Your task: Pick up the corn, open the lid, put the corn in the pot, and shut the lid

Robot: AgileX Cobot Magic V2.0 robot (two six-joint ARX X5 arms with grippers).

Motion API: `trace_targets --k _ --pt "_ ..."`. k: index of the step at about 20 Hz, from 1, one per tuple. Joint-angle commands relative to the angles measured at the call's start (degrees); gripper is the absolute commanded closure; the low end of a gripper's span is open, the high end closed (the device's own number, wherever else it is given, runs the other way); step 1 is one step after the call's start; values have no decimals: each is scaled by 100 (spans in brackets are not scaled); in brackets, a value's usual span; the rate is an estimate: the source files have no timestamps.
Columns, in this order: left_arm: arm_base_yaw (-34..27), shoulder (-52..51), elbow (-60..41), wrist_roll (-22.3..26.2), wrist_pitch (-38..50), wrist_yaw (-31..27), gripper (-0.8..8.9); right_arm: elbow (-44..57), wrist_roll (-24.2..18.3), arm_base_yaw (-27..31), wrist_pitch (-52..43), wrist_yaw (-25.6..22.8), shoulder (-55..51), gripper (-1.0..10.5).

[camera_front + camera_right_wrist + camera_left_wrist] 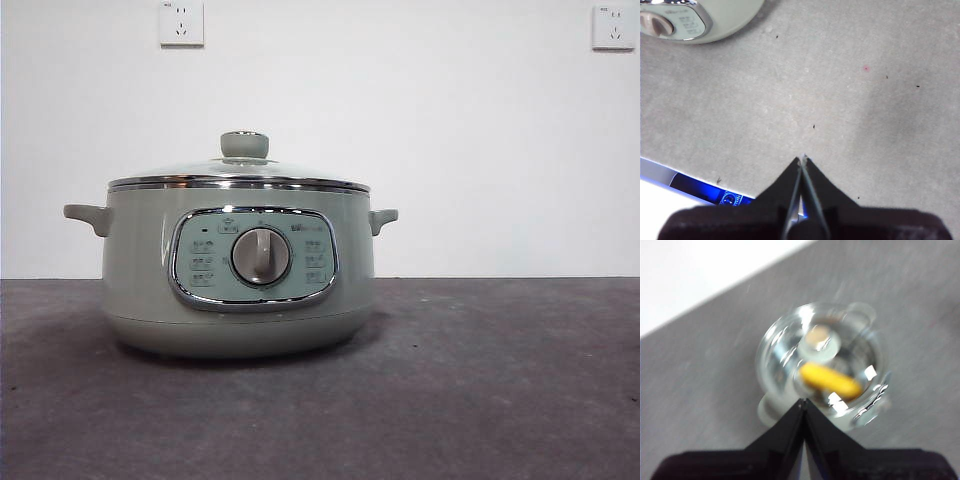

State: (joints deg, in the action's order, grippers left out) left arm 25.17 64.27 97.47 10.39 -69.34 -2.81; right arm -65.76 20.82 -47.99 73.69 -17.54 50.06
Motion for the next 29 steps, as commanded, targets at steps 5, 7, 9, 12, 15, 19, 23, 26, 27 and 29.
trace_targets --k 5,7,9,12,15,19,23,26,27,29 --pt "-1631 -1801 -3423 -96 3486 927 814 39 61 -4 -42 -9 -4 963" --pt "-1917 -2695 -5007 -236 4833 850 814 39 61 -4 -39 -9 2 963" --pt "-2175 -3635 -6522 -446 5786 745 814 39 61 -4 -39 -9 0 963" --pt "-2457 -4811 -7976 -898 6148 717 814 39 61 -4 -39 -7 2 963" --pt "-2605 -5683 -8891 -1073 6168 710 814 39 61 -4 -39 -7 2 963" --pt "-2605 -6170 -9475 -1231 6179 704 814 39 61 -4 -39 -7 2 963" --pt "-2603 -6406 -9704 -1233 5984 682 814 39 61 -4 -42 -7 2 963" --pt "-2599 -6406 -9704 -1222 5980 560 814 39 61 -4 -39 -7 2 962" --pt "-2599 -6406 -9704 -1207 5976 562 814 39 61 -4 -39 -7 2 963" --pt "-2599 -6406 -9704 -1209 5991 579 814 39 61 -4 -39 -9 2 962"
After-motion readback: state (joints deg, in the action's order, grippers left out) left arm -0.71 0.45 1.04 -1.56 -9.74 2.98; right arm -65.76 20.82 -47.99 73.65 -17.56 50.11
